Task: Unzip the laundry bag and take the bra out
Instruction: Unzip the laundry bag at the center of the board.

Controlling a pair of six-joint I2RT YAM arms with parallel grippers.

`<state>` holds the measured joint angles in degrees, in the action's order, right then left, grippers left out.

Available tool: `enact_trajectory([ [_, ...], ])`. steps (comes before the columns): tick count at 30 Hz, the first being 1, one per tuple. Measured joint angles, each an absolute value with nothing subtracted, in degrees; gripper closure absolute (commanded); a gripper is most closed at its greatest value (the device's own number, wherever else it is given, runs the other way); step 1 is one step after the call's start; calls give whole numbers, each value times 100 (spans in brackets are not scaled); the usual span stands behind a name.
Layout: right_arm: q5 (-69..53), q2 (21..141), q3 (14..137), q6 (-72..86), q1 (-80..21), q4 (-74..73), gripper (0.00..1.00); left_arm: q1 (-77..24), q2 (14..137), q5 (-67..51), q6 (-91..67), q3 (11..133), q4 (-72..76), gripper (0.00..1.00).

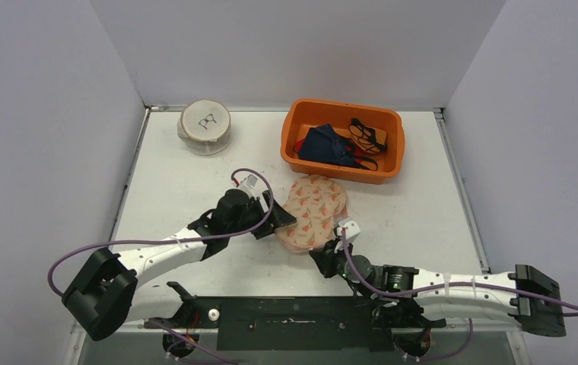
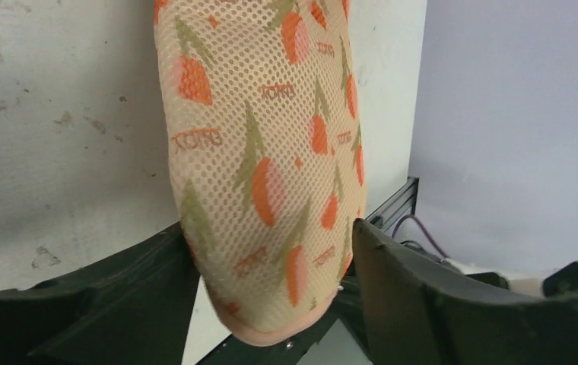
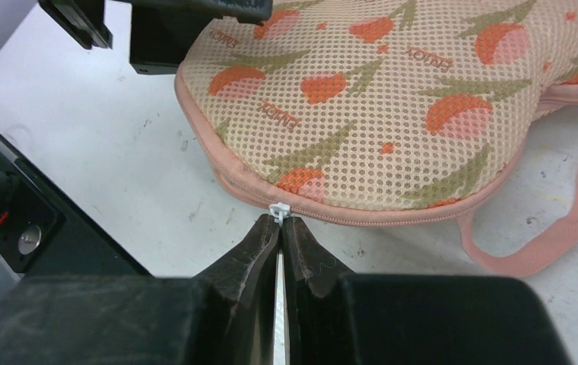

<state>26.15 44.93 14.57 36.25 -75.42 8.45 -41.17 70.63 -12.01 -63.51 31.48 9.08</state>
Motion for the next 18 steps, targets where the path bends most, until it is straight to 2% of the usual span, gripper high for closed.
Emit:
enact_trajectory([
  [2, 2637, 4794, 1457, 3677, -7548, 996, 95, -4106, 6976, -1114, -6331, 3079, 899, 12],
  [3, 2641, 4939, 1457, 3688, -7548, 1066, 95, -4104, 6888, -1050, -6357, 3011, 867, 11],
  [11, 2550, 6014, 1590, 3682, -7548, 1505, 95, -4254, 5078, -370, -6790, 2086, -209, 9],
  [18, 2252, 6812, 2110, 3621, -7548, 1994, 95, -5159, 3896, 333, -7819, 1363, -757, 7],
])
